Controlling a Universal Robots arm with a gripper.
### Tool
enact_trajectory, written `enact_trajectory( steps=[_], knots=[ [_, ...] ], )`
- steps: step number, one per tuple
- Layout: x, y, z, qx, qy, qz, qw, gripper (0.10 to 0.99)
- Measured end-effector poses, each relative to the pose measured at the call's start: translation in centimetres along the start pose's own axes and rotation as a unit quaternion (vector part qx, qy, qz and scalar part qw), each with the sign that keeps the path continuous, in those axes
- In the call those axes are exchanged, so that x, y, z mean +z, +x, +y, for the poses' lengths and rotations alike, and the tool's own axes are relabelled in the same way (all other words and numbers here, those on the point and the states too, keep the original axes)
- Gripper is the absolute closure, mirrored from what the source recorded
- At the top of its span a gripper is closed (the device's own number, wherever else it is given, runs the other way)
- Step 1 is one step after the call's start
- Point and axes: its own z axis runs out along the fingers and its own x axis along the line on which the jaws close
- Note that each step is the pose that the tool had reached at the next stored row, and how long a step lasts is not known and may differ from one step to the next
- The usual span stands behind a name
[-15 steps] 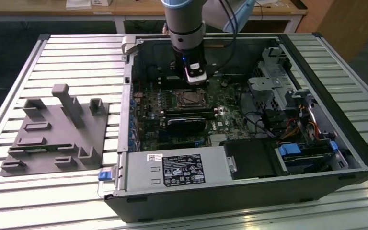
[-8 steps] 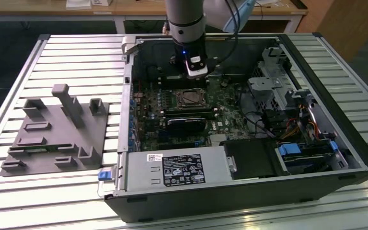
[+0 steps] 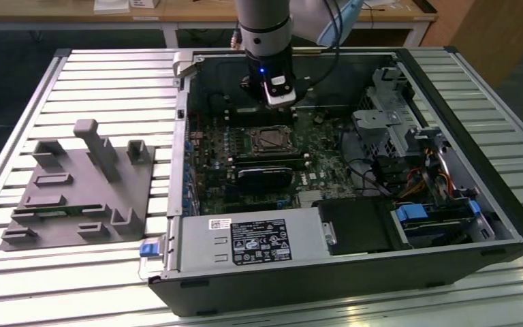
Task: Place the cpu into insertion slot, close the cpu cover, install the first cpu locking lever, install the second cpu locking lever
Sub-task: 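Install the first cpu locking lever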
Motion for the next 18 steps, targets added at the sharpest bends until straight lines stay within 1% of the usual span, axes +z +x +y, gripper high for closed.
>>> enact_trajectory(
  steps=[1, 2, 3, 5, 6, 7, 9, 10, 16, 18],
  knots=[
    [0.01, 0.0, 0.0, 0.0, 0.0007, 0.0007, 1.0, 0.98],
    [0.03, -0.01, 0.0, 0.0, 0.0039, 0.0023, 1.0, 0.98],
    [0.05, -0.01, -0.01, 0.0, 0.0082, 0.0046, 1.0, 0.98],
    [0.08, -0.01, -0.01, -0.001, 0.0189, 0.0087, 0.9998, 0.98],
    [0.08, -0.01, -0.01, -0.001, 0.0246, 0.0094, 0.9997, 0.98],
    [0.09, -0.03, -0.01, -0.002, 0.0303, 0.0088, 0.9995, 0.98],
    [0.08, -0.13, -0.19, -0.004, 0.0388, 0.0077, 0.9992, 0.98],
    [0.05, -0.23, -0.38, -0.004, 0.0416, 0.0074, 0.9991, 0.98],
    [-0.08, -0.97, -1.9, -0.005, 0.0488, 0.0066, 0.9988, 0.98],
    [-0.08, -1.13, -2.23, -0.005, 0.0529, 0.0076, 0.9986, 0.98]
  ],
)
